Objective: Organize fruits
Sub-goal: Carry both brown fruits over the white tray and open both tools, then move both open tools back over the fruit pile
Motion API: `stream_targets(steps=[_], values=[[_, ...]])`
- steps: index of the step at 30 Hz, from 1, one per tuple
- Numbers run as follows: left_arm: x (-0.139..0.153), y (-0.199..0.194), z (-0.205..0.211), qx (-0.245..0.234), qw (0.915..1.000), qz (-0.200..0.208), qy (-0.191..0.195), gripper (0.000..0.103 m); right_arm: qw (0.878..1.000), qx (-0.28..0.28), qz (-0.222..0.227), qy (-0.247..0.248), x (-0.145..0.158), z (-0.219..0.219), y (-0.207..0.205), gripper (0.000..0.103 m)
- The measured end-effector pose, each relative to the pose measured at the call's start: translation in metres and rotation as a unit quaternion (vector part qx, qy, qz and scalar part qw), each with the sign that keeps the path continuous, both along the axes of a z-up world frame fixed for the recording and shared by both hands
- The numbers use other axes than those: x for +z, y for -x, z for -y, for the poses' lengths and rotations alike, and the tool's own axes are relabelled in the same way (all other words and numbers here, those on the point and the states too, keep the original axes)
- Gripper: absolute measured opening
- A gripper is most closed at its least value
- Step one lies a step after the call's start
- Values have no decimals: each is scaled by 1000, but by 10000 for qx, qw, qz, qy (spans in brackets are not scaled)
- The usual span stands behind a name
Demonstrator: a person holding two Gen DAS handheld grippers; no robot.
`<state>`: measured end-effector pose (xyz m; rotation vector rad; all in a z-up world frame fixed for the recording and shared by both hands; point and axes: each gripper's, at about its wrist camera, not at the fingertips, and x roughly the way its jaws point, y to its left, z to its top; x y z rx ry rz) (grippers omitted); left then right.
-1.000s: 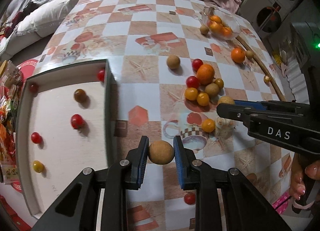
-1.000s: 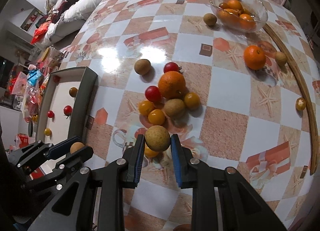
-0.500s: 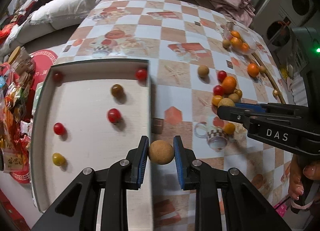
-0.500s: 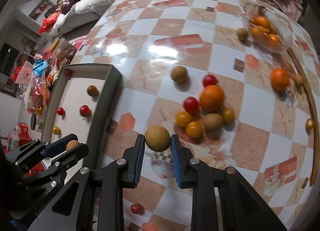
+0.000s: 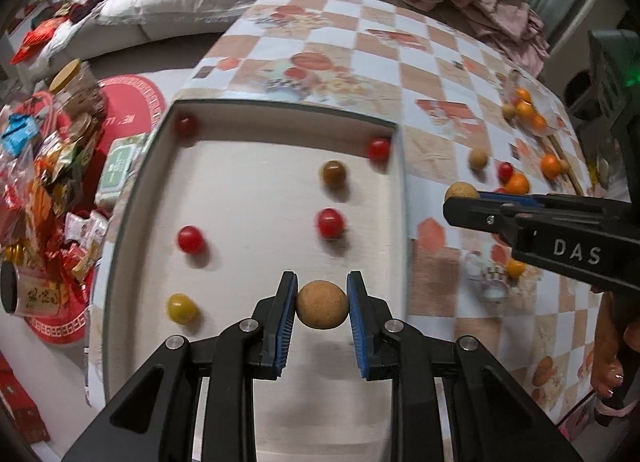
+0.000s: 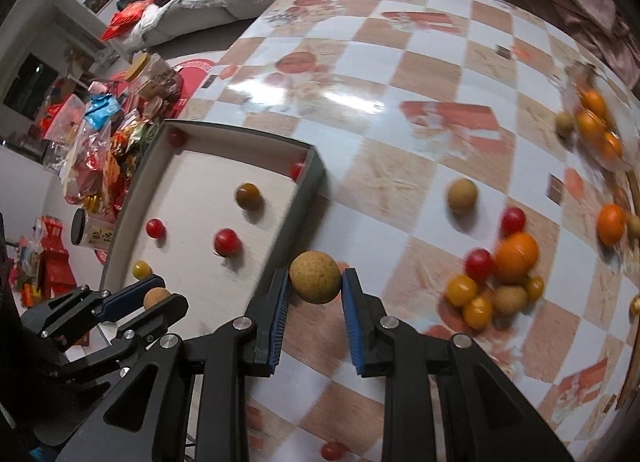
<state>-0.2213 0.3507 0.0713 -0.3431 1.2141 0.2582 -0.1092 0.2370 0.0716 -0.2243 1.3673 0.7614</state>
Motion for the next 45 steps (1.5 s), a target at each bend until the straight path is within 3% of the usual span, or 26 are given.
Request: stream_targets(steps=[10, 21, 38, 40, 41, 42, 43, 45], values=[[-29, 4, -33, 378, 9989, -242, -120, 27, 9990, 384, -181, -141, -13, -66, -2, 29], [-41, 4, -37, 361, 9985, -372, -144, 27, 9970, 763, -122, -104, -27, -124, -3, 29], [-41, 10, -40, 401, 9989, -209, -77, 27, 9929, 1142, -337, -56, -43, -155, 2, 30], [-41, 10, -40, 378, 9991, -200, -75, 27, 9929, 1129, -370, -87, -42, -154, 1, 34], [-41, 10, -40, 366, 9991, -196, -62, 35, 9928, 1122, -393, -114, -42, -154, 1, 38], [-41, 11, -40, 365, 9991, -190, -41, 60, 9927, 1116, -425, -157, -41, -153, 0, 39], [-40, 12, -40, 387, 9991, -157, -68, 70, 9927, 1113, -432, -179, -40, -152, 0, 43], [-34, 15, -37, 385, 9990, -8, -209, 74, 9926, 1109, -435, -231, -37, -150, 0, 47]])
